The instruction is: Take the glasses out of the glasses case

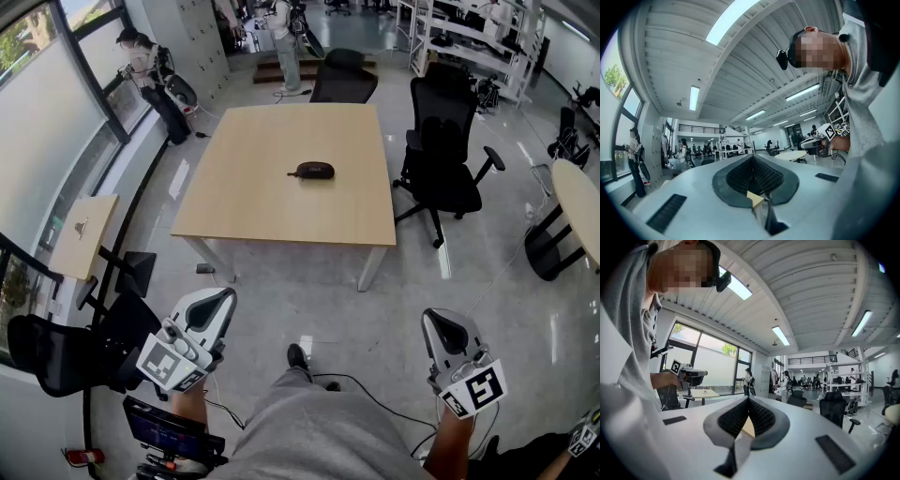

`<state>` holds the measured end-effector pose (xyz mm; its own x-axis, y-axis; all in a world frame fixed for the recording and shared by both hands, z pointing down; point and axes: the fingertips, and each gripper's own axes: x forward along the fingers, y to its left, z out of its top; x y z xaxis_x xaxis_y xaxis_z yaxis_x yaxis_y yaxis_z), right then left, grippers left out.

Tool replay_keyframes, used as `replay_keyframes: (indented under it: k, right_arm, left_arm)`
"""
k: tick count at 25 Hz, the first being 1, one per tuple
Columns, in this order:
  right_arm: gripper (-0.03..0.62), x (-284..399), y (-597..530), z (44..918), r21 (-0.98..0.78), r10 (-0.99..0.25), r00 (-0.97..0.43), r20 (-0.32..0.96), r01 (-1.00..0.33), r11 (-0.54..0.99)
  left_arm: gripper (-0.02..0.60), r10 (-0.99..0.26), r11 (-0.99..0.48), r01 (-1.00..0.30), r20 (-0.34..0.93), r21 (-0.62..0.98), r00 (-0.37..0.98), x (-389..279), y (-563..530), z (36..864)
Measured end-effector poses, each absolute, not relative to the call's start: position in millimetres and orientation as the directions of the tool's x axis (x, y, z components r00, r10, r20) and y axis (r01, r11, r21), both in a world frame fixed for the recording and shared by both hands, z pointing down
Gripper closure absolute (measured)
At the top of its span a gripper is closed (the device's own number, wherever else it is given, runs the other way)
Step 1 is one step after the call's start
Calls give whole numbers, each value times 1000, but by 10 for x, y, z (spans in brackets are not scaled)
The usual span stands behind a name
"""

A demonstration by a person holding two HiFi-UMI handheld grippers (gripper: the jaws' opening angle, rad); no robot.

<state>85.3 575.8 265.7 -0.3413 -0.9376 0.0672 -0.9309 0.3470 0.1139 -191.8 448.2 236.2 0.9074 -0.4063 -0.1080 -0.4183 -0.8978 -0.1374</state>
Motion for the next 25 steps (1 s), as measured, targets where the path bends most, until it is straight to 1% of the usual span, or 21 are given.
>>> replay_keyframes:
  k: [12,20,25]
  right_arm:
    - [586,959,5650,2775,96,-942,-322,93,-939,330]
    - [585,969,5159,2750,73,-950,-305,70,-948,310]
    - [585,849,4706,2759,79,-953,-288,95,-952,296]
  left_arm:
    - [577,-376,-917,-385,-92,-107,922,-1702,4323,2497]
    - [577,-372,-923,-378,-83,-76,925,-1711,3850,2645]
    - [577,-369,-925,-375,-92,-56,925,-1832,3358,2715]
